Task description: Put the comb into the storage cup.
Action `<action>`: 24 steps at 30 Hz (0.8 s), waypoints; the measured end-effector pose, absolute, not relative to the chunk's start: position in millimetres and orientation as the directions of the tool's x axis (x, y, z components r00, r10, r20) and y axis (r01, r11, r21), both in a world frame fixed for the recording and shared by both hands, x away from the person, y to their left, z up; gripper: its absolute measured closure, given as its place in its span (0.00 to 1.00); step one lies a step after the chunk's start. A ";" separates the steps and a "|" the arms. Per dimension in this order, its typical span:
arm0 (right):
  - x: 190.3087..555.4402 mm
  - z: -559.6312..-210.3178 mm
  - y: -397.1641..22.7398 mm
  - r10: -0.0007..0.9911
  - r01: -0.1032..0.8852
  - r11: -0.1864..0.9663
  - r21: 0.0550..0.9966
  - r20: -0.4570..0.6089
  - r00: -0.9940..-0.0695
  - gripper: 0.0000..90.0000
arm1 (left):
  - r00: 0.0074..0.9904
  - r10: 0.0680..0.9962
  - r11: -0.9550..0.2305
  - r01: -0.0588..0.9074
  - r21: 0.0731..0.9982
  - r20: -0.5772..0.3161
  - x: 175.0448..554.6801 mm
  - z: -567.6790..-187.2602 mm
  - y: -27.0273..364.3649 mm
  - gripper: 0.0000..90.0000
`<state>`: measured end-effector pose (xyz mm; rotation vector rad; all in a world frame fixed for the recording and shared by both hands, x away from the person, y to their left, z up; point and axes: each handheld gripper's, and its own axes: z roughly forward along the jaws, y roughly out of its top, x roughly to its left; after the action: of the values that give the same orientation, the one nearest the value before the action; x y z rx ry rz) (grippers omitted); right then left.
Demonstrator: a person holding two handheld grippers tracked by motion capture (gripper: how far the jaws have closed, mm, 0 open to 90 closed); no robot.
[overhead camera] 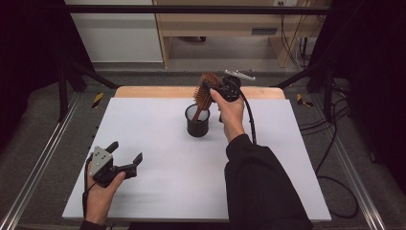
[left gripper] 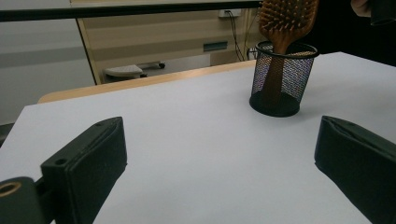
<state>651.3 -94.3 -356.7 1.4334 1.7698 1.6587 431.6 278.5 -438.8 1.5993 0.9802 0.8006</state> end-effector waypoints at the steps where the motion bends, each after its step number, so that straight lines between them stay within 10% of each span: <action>1: 651.7 -357.2 -94.7 0.810 0.433 -0.179 0.884 0.382 -0.445 0.54 | 0.442 0.897 -0.117 0.196 0.974 0.019 431.7 -438.8 278.4 0.03; 24: 653.7 -357.7 -101.0 0.807 0.442 -0.150 0.884 0.368 -0.461 0.49 | 0.444 0.896 -0.119 0.198 0.973 0.019 431.4 -439.1 278.2 0.03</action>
<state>653.7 -101.0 -357.7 1.4129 1.8076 1.6449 431.4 278.2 -439.1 1.6027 0.9779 0.7986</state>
